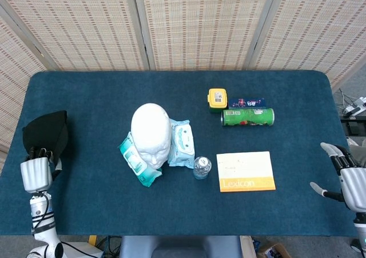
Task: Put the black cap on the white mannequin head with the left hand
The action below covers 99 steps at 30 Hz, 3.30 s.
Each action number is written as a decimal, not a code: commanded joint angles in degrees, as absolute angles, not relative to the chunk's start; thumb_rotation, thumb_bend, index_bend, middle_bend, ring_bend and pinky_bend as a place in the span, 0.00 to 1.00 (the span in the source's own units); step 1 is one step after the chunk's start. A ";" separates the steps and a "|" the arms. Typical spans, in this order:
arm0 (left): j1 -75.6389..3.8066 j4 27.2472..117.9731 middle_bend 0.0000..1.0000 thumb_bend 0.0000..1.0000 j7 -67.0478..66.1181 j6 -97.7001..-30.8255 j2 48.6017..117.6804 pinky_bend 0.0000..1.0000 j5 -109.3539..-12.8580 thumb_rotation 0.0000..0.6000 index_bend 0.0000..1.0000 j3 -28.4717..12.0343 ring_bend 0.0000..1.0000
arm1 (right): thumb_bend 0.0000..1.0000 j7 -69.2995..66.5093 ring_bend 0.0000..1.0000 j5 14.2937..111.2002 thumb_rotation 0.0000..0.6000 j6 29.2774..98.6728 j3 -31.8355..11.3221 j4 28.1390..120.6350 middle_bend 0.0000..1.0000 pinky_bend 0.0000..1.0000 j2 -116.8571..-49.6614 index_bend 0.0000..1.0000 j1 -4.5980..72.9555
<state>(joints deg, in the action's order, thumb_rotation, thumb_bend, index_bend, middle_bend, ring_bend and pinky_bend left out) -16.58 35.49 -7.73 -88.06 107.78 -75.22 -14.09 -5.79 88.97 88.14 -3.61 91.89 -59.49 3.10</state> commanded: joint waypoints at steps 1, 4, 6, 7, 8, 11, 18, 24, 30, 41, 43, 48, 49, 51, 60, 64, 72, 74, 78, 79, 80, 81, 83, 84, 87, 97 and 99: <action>-16.37 35.84 0.50 0.48 -7.65 -89.04 107.12 0.55 -75.98 1.00 0.63 -13.62 0.26 | 0.00 -5.74 0.14 88.99 1.00 88.12 -3.60 91.89 0.19 0.40 -59.51 0.05 3.11; -16.23 36.16 0.50 0.48 -8.11 -89.79 106.57 0.55 -76.56 1.00 0.63 -13.24 0.26 | 0.00 -5.64 0.14 88.98 1.00 88.11 -3.60 91.91 0.19 0.40 -59.54 0.05 3.11; -16.16 36.31 0.50 0.48 -8.36 -90.33 106.29 0.55 -76.90 1.00 0.63 -13.07 0.26 | 0.00 -5.64 0.14 88.97 1.00 88.13 -3.61 91.91 0.19 0.40 -59.53 0.05 3.10; -16.12 36.37 0.51 0.48 -8.51 -90.84 106.11 0.55 -77.17 1.00 0.63 -12.96 0.26 | 0.00 -5.63 0.14 88.95 1.00 88.14 -3.62 91.91 0.19 0.40 -59.54 0.05 3.10; -16.08 36.44 0.51 0.48 -8.56 -91.22 105.96 0.55 -77.42 1.00 0.63 -12.84 0.26 | 0.00 -5.64 0.14 88.94 1.00 88.14 -3.63 91.92 0.19 0.40 -59.54 0.05 3.10; -16.01 36.47 0.51 0.48 -8.80 -92.90 105.39 0.55 -78.62 1.00 0.63 -12.25 0.26 | 0.00 -5.63 0.14 88.87 1.00 88.07 -3.65 91.93 0.19 0.40 -59.52 0.05 3.12; -16.31 35.79 0.51 0.48 -9.11 -98.24 103.75 0.55 -82.22 1.00 0.63 -10.92 0.27 | 0.00 -5.60 0.14 88.85 1.00 88.07 -3.67 91.97 0.19 0.40 -59.52 0.05 3.12; -16.78 35.81 0.51 0.48 -9.09 -102.82 101.71 0.55 -84.92 1.00 0.63 -10.36 0.27 | 0.00 -5.43 0.14 88.78 1.00 87.85 -3.68 92.01 0.19 0.40 -59.55 0.05 3.22; -18.03 36.93 0.51 0.48 -9.41 -107.74 98.64 0.55 -88.24 1.00 0.64 -9.93 0.27 | 0.00 -5.20 0.14 88.67 1.00 87.74 -3.71 92.07 0.19 0.40 -59.60 0.05 3.27; -21.15 40.79 0.53 0.48 -13.25 -113.32 93.05 0.55 -93.63 1.00 0.65 -9.46 0.29 | 0.00 -5.07 0.14 88.63 1.00 87.79 -3.74 92.15 0.19 0.40 -59.61 0.05 3.25; -21.81 41.76 0.53 0.48 -14.01 -114.00 92.25 0.55 -94.41 1.00 0.65 -9.57 0.29 | 0.00 -5.02 0.14 88.65 1.00 87.77 -3.72 92.16 0.19 0.40 -59.60 0.05 3.26; -23.54 44.81 0.53 0.48 -15.71 -115.16 90.80 0.55 -96.23 1.00 0.65 -9.91 0.29 | 0.00 -5.03 0.14 88.69 1.00 87.84 -3.73 92.18 0.19 0.40 -59.61 0.05 3.24; -24.07 45.52 0.53 0.48 -16.24 -115.46 90.55 0.55 -96.85 1.00 0.65 -9.96 0.29 | 0.00 -5.05 0.14 88.67 1.00 87.86 -3.74 92.17 0.19 0.40 -59.61 0.05 3.23; -25.13 46.71 0.54 0.49 -17.13 -115.89 90.21 0.55 -98.07 1.00 0.66 -10.02 0.29 | 0.00 -5.07 0.14 88.65 1.00 87.86 -3.75 92.16 0.19 0.40 -59.60 0.05 3.22; -30.76 53.28 0.54 0.48 -24.86 -114.11 88.97 0.56 -104.10 1.00 0.66 -9.92 0.30 | 0.00 -5.78 0.14 88.73 1.00 88.33 -3.79 92.03 0.19 0.40 -59.40 0.05 3.00; -32.66 56.53 0.54 0.48 -28.88 -112.59 88.59 0.56 -106.98 1.00 0.66 -9.46 0.30 | 0.00 -6.40 0.14 88.83 1.00 88.53 -3.79 91.89 0.19 0.40 -59.21 0.05 2.90; -34.11 58.89 0.54 0.48 -34.41 -110.38 89.39 0.56 -111.95 1.00 0.66 -7.58 0.30 | 0.00 -7.52 0.14 89.13 1.00 89.18 -3.78 91.54 0.19 0.40 -58.99 0.05 2.61; -34.34 58.81 0.54 0.48 -35.26 -109.83 89.82 0.56 -113.03 1.00 0.66 -7.02 0.30 | 0.00 -7.59 0.14 89.24 1.00 89.26 -3.76 91.51 0.19 0.40 -58.97 0.05 2.59; -34.73 58.06 0.54 0.48 -36.44 -109.06 91.08 0.56 -114.91 1.00 0.66 -6.13 0.30 | 0.00 -7.78 0.14 89.41 1.00 89.49 -3.72 91.41 0.19 0.40 -58.95 0.05 2.48; -34.78 57.83 0.54 0.49 -36.62 -109.02 91.34 0.56 -115.32 1.00 0.66 -5.94 0.30 | 0.00 -7.86 0.14 89.38 1.00 89.51 -3.75 91.40 0.19 0.40 -58.94 0.05 2.47; -34.87 57.63 0.54 0.48 -36.79 -109.04 91.61 0.56 -115.77 1.00 0.66 -5.79 0.30 | 0.00 -7.93 0.14 89.32 1.00 89.52 -3.78 91.39 0.19 0.40 -58.92 0.05 2.46; -34.87 57.46 0.54 0.48 -36.82 -109.00 91.97 0.56 -116.19 1.00 0.66 -5.52 0.30 | 0.00 -8.04 0.14 89.27 1.00 89.52 -3.80 91.37 0.19 0.40 -58.89 0.05 2.45; -34.83 57.08 0.54 0.49 -37.10 -108.83 92.44 0.56 -116.81 1.00 0.66 -5.10 0.30 | 0.00 -8.21 0.14 89.27 1.00 89.52 -3.81 91.33 0.19 0.40 -58.83 0.05 2.45; -34.80 56.79 0.54 0.49 -37.35 -108.81 92.75 0.56 -117.24 1.00 0.66 -4.87 0.30 | 0.00 -8.31 0.14 89.28 1.00 89.56 -3.82 91.30 0.19 0.40 -58.81 0.05 2.43; -34.67 56.25 0.54 0.48 -37.36 -108.75 93.65 0.56 -118.12 1.00 0.66 -4.18 0.30 | 0.00 -8.52 0.14 89.28 1.00 89.64 -3.84 91.27 0.19 0.40 -58.76 0.05 2.38; -34.01 54.42 0.53 0.48 -37.62 -107.59 96.15 0.56 -118.64 1.00 0.56 -3.19 0.30 | 0.00 -9.33 0.14 89.35 1.00 89.93 -3.88 91.11 0.19 0.40 -58.55 0.05 2.22; -34.06 54.32 0.53 0.48 -37.79 -107.32 96.46 0.56 -118.67 1.00 0.54 -3.20 0.30 | 0.00 -9.50 0.14 89.33 1.00 89.90 -3.89 91.08 0.19 0.40 -58.50 0.05 2.22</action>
<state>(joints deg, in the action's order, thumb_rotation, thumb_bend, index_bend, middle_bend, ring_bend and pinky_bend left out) -34.05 54.35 -37.75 -107.36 96.41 -118.66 -3.20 -9.51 89.33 89.91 -3.89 91.08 -58.51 2.22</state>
